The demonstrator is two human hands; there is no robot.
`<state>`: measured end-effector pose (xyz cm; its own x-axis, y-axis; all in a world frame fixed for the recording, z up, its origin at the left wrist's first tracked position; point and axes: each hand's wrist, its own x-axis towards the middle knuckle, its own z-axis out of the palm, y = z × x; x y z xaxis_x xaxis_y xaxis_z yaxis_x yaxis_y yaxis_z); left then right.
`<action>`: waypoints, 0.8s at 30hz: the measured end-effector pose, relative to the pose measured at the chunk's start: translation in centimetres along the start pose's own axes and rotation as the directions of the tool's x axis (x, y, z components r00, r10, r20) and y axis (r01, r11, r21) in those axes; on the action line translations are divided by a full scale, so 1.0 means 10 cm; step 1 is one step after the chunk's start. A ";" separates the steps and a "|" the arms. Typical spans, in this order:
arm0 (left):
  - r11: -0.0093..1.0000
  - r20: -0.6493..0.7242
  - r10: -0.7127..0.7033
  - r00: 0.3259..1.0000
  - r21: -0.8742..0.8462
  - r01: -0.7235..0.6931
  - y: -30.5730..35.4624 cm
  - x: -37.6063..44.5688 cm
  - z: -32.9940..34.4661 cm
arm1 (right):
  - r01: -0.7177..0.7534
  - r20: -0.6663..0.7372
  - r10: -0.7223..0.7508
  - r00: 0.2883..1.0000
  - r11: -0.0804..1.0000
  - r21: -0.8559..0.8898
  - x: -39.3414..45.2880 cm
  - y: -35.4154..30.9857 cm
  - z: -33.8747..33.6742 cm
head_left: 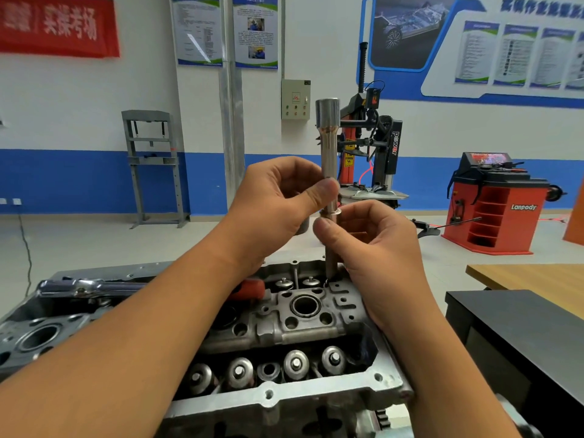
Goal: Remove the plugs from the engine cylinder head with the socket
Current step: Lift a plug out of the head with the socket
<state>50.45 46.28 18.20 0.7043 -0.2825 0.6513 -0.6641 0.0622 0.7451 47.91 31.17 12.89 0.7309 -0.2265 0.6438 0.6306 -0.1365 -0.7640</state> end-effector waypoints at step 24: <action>0.999 0.010 0.026 1.000 0.022 -0.026 -0.02 0.01 -0.01 | 0.001 0.030 -0.003 1.000 0.998 0.062 -0.02 -0.06 0.04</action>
<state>50.65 46.35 18.16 0.6842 -0.2905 0.6689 -0.6876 0.0488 0.7245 47.51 31.68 13.21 0.7364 -0.1972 0.6471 0.6465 -0.0768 -0.7591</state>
